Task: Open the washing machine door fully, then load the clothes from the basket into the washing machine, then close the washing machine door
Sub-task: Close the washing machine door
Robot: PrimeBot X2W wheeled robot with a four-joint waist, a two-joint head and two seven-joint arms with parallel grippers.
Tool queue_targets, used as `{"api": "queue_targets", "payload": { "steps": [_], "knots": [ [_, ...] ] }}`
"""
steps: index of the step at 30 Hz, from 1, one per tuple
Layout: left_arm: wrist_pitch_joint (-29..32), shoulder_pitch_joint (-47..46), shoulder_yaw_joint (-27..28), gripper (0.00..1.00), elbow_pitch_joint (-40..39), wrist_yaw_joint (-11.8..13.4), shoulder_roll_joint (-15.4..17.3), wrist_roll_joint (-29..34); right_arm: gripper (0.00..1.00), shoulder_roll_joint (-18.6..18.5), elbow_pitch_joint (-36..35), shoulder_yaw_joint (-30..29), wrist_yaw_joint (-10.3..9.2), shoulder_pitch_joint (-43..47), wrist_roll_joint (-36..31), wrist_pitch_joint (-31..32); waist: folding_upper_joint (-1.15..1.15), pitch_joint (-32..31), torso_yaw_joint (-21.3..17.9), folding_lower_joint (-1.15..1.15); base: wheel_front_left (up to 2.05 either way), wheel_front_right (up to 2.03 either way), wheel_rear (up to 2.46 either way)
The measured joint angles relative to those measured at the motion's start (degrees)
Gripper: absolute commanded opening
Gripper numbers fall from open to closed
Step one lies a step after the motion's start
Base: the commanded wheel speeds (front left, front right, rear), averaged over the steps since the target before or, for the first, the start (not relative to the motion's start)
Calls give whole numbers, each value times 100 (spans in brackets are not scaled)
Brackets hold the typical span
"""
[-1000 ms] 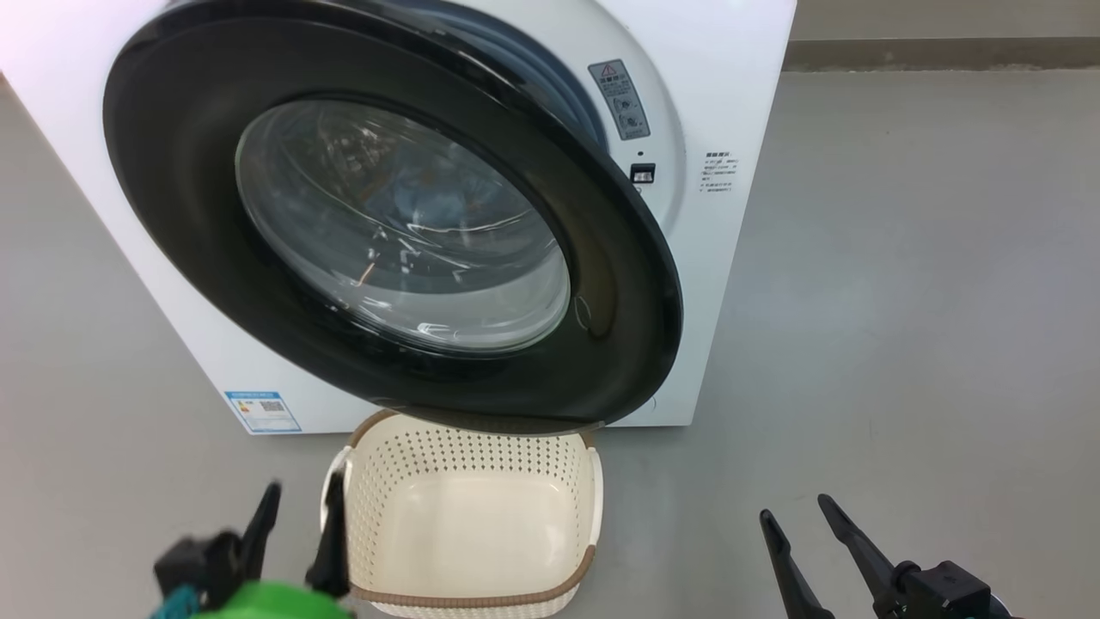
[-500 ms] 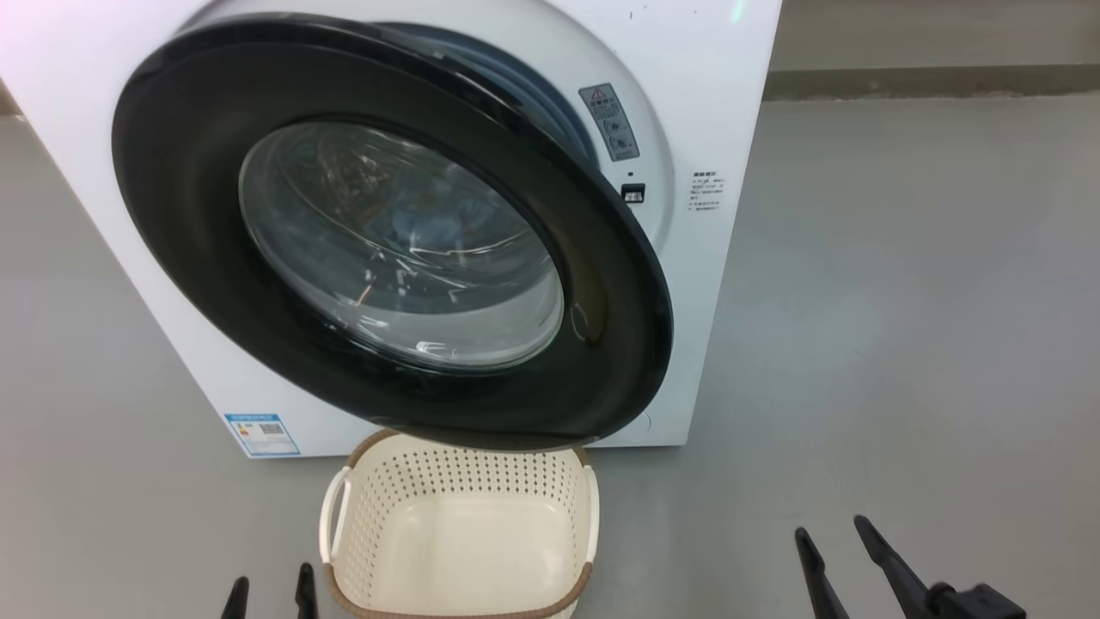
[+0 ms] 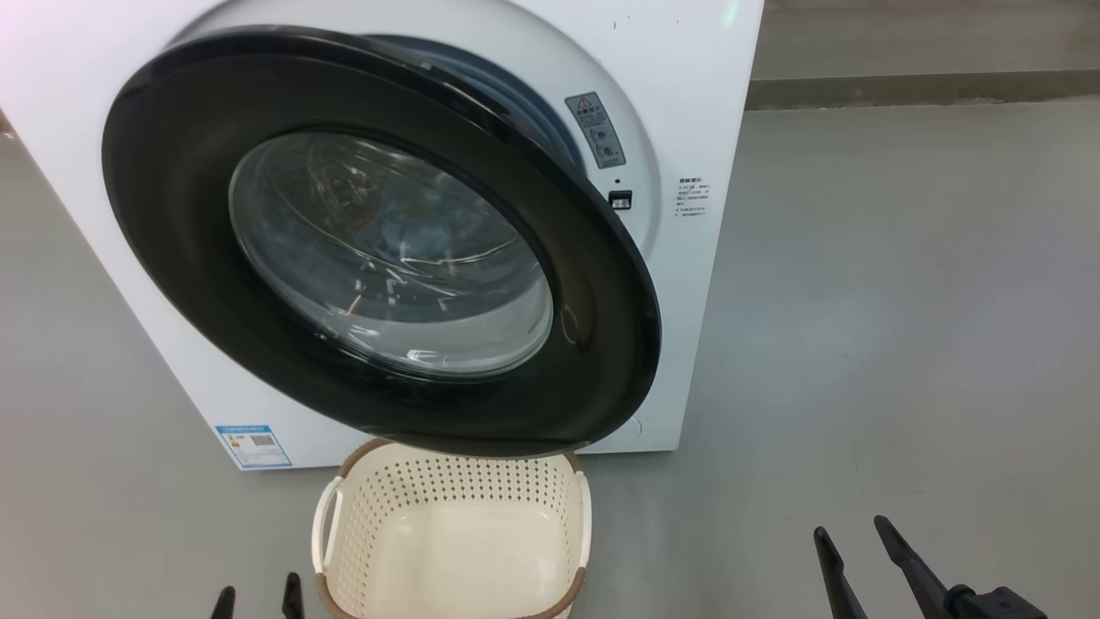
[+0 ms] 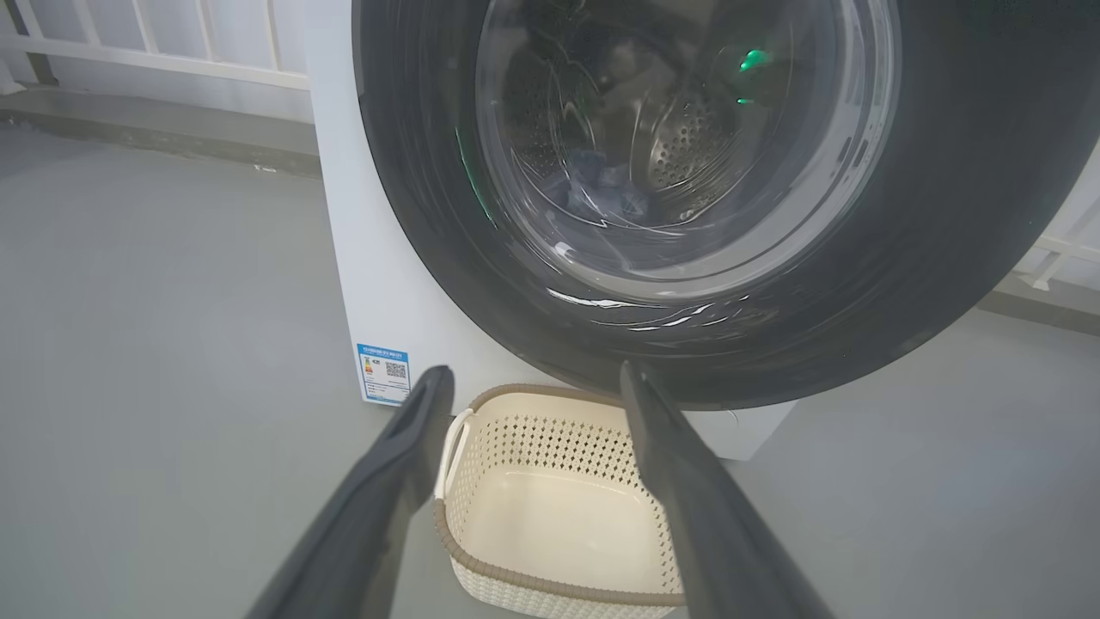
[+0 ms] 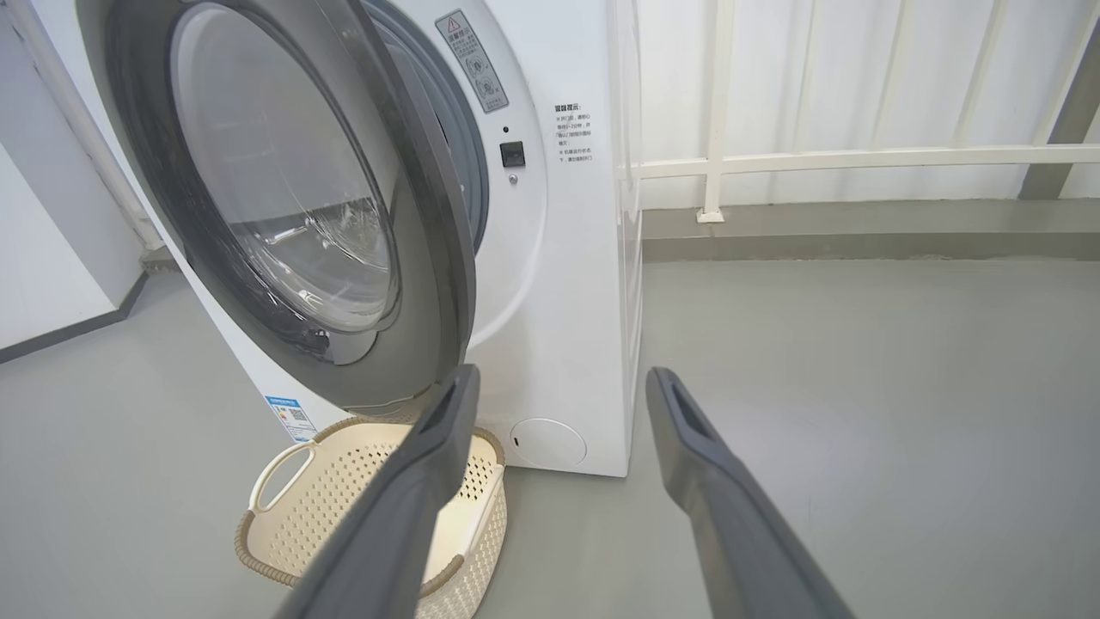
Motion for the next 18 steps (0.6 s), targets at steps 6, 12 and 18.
{"api": "queue_targets", "payload": {
  "steps": [6, 12, 18],
  "knots": [
    [0, 0, 58, 100, 0, -7, 0, -9, 100, -2, 4, -15, 0, 0, 0, 0, 0, 14, -19, 0, 0, 0, 0],
    [0, 0, 33, 100, -18, -5, 0, -60, 0, -4, -4, -25, 0, 0, 0, 1, 0, 13, -5, 0, 0, 0, 0],
    [0, 0, 34, 100, -22, 4, 0, -70, 0, -2, 2, -54, 0, -9, 0, 1, 0, 6, 28, 0, 0, 0, 0]
  ]
}}
